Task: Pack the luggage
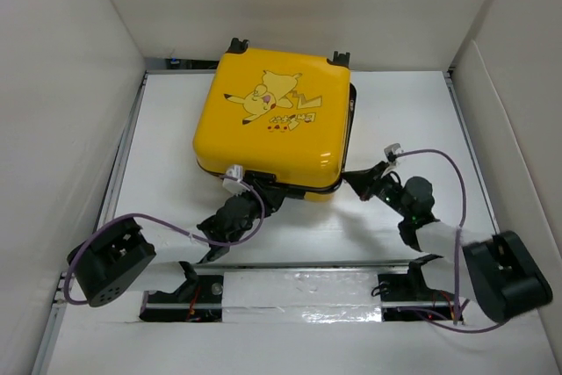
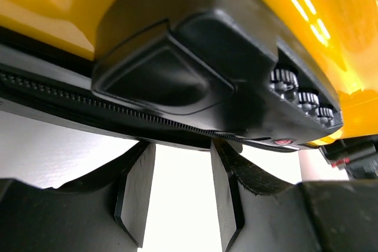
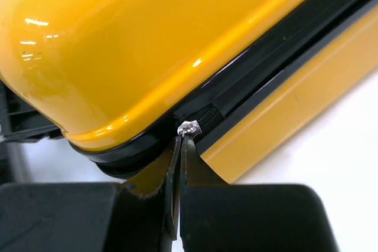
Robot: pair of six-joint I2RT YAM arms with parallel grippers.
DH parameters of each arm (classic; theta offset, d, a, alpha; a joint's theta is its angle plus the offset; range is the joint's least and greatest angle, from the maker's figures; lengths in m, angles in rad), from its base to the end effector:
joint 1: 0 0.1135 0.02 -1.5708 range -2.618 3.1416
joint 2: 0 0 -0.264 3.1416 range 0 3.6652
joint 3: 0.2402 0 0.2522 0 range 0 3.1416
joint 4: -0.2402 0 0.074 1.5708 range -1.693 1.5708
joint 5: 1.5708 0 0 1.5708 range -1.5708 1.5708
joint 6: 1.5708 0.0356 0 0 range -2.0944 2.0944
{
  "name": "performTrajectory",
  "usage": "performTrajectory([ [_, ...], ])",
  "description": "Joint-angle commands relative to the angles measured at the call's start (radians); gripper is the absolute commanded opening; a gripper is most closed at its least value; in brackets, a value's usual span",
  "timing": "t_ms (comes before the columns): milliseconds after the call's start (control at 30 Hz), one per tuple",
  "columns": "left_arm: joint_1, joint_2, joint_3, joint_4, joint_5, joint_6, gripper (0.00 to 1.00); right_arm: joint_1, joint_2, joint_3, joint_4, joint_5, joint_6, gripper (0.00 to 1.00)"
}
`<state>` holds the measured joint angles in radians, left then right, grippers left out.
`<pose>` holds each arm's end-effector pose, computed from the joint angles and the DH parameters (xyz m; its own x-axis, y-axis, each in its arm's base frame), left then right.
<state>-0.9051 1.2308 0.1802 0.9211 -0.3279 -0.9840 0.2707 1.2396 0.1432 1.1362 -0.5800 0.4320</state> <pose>0.1403 -0.1601 0.1657 -0.4999 -0.6398 -0.5837 0.2367 0.5474 -0.8027 0.1905 0.0731 0.1768 -0.2798 0.2858 -0.9165 -0.6983 0.5945 0.3986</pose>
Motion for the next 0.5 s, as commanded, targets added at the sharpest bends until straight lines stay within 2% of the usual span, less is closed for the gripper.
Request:
performTrajectory([
  [0,0.023,0.067,0.120,0.087,-0.010,0.099,0.35,0.206,-0.243,0.004,-0.542,0.067,-0.111,0.00],
  [33,0.032,0.085,0.139,0.091,-0.005,0.103,0.35,0.282,-0.394,0.025,-0.638,0.147,-0.130,0.00],
  [67,0.032,0.093,0.149,0.094,-0.005,0.111,0.35,0.312,-0.464,0.030,-0.711,0.261,-0.130,0.00],
  [133,0.032,0.116,0.174,0.102,0.000,0.116,0.34,0.355,-0.637,0.039,-0.894,0.356,-0.112,0.00],
  [233,0.032,0.156,0.202,0.116,0.015,0.120,0.34,0.418,-0.733,0.030,-1.005,0.434,-0.075,0.00],
  [333,0.032,0.186,0.219,0.137,0.035,0.120,0.32,0.496,-0.717,0.001,-0.959,0.444,-0.038,0.00],
  [400,0.032,0.199,0.226,0.148,0.044,0.119,0.31,0.580,-0.617,-0.011,-0.882,0.485,-0.012,0.00],
  [467,-0.012,0.210,0.245,0.153,0.049,0.136,0.27,0.642,-0.528,0.012,-0.759,0.564,0.001,0.00],
])
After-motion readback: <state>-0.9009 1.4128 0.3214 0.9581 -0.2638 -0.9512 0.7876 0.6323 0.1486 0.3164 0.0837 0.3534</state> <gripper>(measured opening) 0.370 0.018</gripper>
